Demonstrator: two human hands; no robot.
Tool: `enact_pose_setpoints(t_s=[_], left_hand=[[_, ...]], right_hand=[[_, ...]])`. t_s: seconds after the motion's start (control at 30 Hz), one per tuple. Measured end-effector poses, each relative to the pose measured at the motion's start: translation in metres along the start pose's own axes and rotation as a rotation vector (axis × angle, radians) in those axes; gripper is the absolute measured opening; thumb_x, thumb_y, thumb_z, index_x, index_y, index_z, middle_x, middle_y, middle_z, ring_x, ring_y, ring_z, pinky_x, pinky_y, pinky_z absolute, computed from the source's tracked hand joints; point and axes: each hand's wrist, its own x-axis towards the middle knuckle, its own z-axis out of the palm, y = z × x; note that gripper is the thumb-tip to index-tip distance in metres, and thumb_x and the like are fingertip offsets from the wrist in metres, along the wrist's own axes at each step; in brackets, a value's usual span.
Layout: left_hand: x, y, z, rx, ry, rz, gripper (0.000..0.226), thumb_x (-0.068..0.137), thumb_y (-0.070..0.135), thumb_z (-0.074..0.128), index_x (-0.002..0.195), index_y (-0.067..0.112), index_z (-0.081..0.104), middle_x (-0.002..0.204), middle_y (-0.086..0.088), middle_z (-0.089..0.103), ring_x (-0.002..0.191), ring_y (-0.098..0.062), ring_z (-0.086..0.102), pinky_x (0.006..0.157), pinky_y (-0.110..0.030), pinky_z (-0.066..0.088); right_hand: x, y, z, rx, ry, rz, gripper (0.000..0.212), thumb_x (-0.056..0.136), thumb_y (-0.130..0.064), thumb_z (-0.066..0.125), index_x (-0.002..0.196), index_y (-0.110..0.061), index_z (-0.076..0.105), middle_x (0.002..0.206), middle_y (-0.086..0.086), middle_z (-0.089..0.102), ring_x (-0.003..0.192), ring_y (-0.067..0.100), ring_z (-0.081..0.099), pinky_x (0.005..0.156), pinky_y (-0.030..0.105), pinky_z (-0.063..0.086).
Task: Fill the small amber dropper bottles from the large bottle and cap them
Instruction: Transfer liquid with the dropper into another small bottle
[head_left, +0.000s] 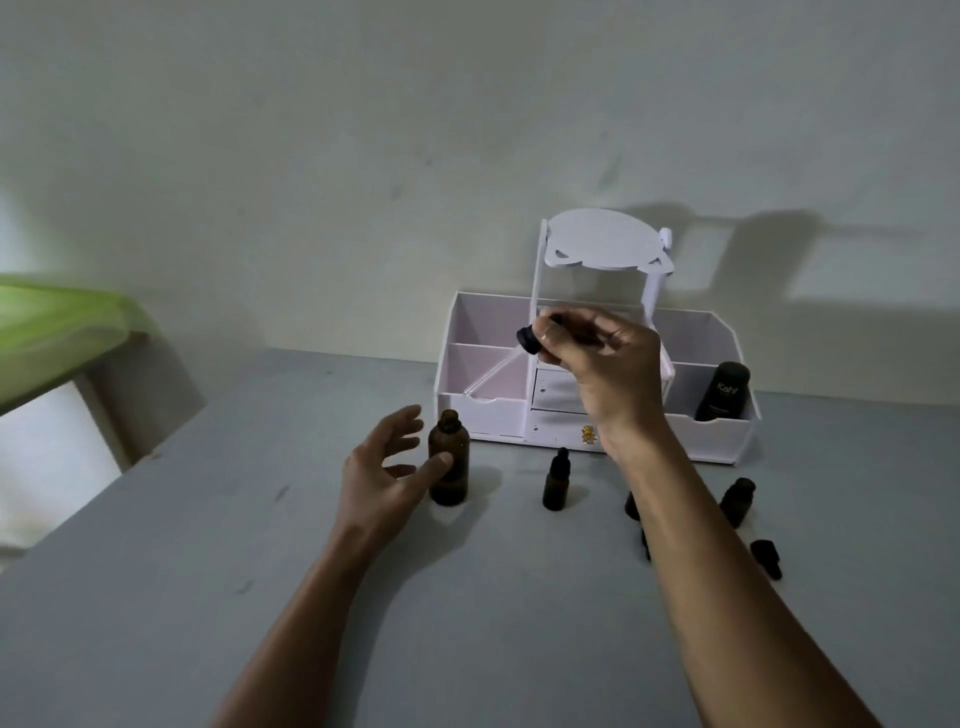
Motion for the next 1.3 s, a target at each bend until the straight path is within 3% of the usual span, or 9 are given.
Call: enact_pose_setpoints(t_s=[0.13, 0.27, 0.4, 0.57, 0.7, 0.87, 1.03, 1.17, 1.3], left_hand=[[0.002, -0.009, 0.002, -0.020, -0.104, 0.000, 0.061, 0.071, 0.035, 0.081, 0.130, 0.026, 0.064, 0.115, 0.012, 0.072, 0.106, -0.002, 0.068, 0.076, -0.016, 0.056], [0.004, -0.013, 0.004, -0.038, -0.115, -0.004, 0.046, 0.083, 0.012, 0.079, 0.126, 0.023, 0.067, 0.111, 0.007, 0.074, 0.103, -0.004, 0.070, 0.076, -0.014, 0.055], [0.006, -0.015, 0.003, -0.036, -0.107, 0.008, 0.044, 0.084, 0.009, 0.078, 0.124, 0.025, 0.067, 0.109, 0.007, 0.075, 0.101, -0.003, 0.070, 0.075, -0.014, 0.054], [0.006, -0.016, 0.004, -0.029, -0.106, 0.010, 0.044, 0.086, 0.008, 0.076, 0.126, 0.023, 0.066, 0.108, 0.007, 0.075, 0.099, 0.002, 0.070, 0.075, -0.012, 0.054], [0.006, -0.016, 0.004, -0.014, -0.110, 0.016, 0.044, 0.086, 0.009, 0.076, 0.128, 0.020, 0.066, 0.109, 0.007, 0.074, 0.099, 0.003, 0.069, 0.075, -0.011, 0.053], [0.006, -0.016, 0.004, 0.017, -0.110, 0.025, 0.043, 0.086, 0.011, 0.076, 0.128, 0.018, 0.066, 0.108, 0.009, 0.073, 0.098, 0.007, 0.068, 0.075, -0.009, 0.052], [0.005, -0.014, 0.004, 0.017, -0.095, 0.037, 0.049, 0.082, 0.019, 0.080, 0.129, 0.021, 0.064, 0.108, 0.010, 0.072, 0.104, 0.000, 0.068, 0.078, -0.014, 0.056], [-0.003, -0.002, 0.005, 0.047, 0.098, 0.106, 0.061, 0.075, 0.039, 0.075, 0.134, 0.028, 0.059, 0.112, 0.010, 0.070, 0.106, -0.003, 0.066, 0.079, -0.024, 0.056], [-0.021, 0.026, 0.018, 0.069, 0.273, 0.264, 0.038, 0.080, 0.029, 0.072, 0.118, 0.027, 0.065, 0.096, 0.011, 0.070, 0.089, -0.007, 0.067, 0.071, -0.020, 0.052]], right_hand=[[0.000, 0.009, 0.006, -0.025, -0.040, 0.032, 0.008, 0.080, -0.009, 0.080, 0.088, -0.011, 0.078, 0.077, 0.002, 0.077, 0.074, 0.021, 0.072, 0.084, 0.049, 0.061], [-0.002, 0.013, 0.012, -0.038, -0.066, 0.043, 0.008, 0.080, -0.009, 0.081, 0.087, -0.012, 0.078, 0.077, 0.001, 0.077, 0.074, 0.022, 0.071, 0.083, 0.050, 0.061], [-0.001, 0.014, 0.019, -0.106, -0.120, -0.001, 0.008, 0.081, -0.011, 0.080, 0.086, -0.016, 0.077, 0.080, 0.003, 0.077, 0.076, 0.022, 0.072, 0.082, 0.046, 0.061], [0.002, 0.011, 0.032, -0.217, -0.289, -0.072, 0.014, 0.084, -0.011, 0.078, 0.098, -0.008, 0.076, 0.086, -0.001, 0.077, 0.079, 0.005, 0.074, 0.078, 0.020, 0.057], [-0.005, 0.025, 0.038, -0.334, -0.408, -0.057, 0.018, 0.084, -0.014, 0.078, 0.101, -0.009, 0.077, 0.093, 0.003, 0.078, 0.085, 0.012, 0.075, 0.084, 0.027, 0.060], [-0.016, 0.049, 0.043, -0.440, -0.455, -0.015, 0.016, 0.082, -0.015, 0.080, 0.098, -0.010, 0.078, 0.091, 0.003, 0.078, 0.080, 0.016, 0.074, 0.076, 0.025, 0.059], [-0.022, 0.048, 0.034, -0.442, -0.463, -0.001, 0.032, 0.080, -0.021, 0.082, 0.111, -0.018, 0.075, 0.095, -0.003, 0.075, 0.082, 0.009, 0.072, 0.081, 0.022, 0.058], [-0.028, 0.028, 0.001, -0.418, -0.430, -0.060, 0.033, 0.083, -0.016, 0.078, 0.116, -0.016, 0.073, 0.101, 0.000, 0.074, 0.087, 0.010, 0.071, 0.079, 0.021, 0.059], [-0.036, 0.017, -0.059, -0.505, -0.401, -0.117, 0.023, 0.084, -0.005, 0.075, 0.105, -0.013, 0.076, 0.099, -0.004, 0.075, 0.086, 0.009, 0.071, 0.077, 0.019, 0.057]])
